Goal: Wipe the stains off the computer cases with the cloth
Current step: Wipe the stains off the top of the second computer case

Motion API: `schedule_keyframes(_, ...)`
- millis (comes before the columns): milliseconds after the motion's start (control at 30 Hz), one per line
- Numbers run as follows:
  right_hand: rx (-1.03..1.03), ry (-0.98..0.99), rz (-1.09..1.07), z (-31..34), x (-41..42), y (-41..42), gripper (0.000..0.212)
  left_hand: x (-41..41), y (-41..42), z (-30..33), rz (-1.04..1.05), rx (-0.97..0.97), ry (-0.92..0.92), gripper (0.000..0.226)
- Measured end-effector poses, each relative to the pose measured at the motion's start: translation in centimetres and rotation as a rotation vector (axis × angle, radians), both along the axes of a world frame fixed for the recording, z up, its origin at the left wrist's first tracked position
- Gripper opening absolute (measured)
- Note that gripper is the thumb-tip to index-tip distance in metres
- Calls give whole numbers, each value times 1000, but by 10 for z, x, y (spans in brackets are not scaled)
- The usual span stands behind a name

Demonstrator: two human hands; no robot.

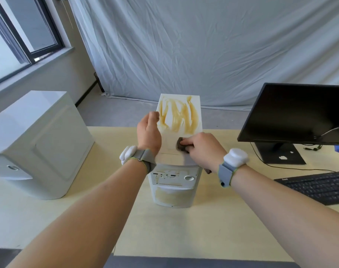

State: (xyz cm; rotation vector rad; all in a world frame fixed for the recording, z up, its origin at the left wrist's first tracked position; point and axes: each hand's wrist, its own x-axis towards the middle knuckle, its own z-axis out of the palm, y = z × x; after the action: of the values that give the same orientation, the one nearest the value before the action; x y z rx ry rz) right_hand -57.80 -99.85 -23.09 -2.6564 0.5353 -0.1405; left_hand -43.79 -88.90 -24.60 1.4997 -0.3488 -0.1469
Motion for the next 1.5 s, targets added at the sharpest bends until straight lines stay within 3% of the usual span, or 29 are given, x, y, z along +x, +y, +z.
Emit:
schedule_keyframes(200,-20,-29,92,3,60,35,18,21,32,11,148,-87,87,44)
schedule_keyframes(367,23,-124,232,-12,67,74,27,18,45,1,144,49,32,41)
schedule_keyframes(533,140,-133,321,-11,24,51,35,-1,30,4,19,232,-176,42)
schedule_keyframes(700,82,-249,223,-22,-18,30,40,-11,0,-5,-123,534,-402,37)
schedule_keyframes(833,68,-346,118,-29,-14,27,38,-9,-15,-16,-19,727,-536,38)
schedule_keyframes(933,-14,-459,45,-40,-5,26,31,-3,-13,-21,73,745,-498,38)
schedule_keyframes(1033,-33,-526,-167,-54,0,4,27,0,-10,-20,47,710,-422,41)
schedule_keyframes(1300,137,-425,-338,-48,34,-43,27,-4,-18,-31,125,931,-641,23)
schedule_keyframes(1500,-3,-424,-85,-41,7,-38,27,-2,-25,-32,128,1007,-623,25)
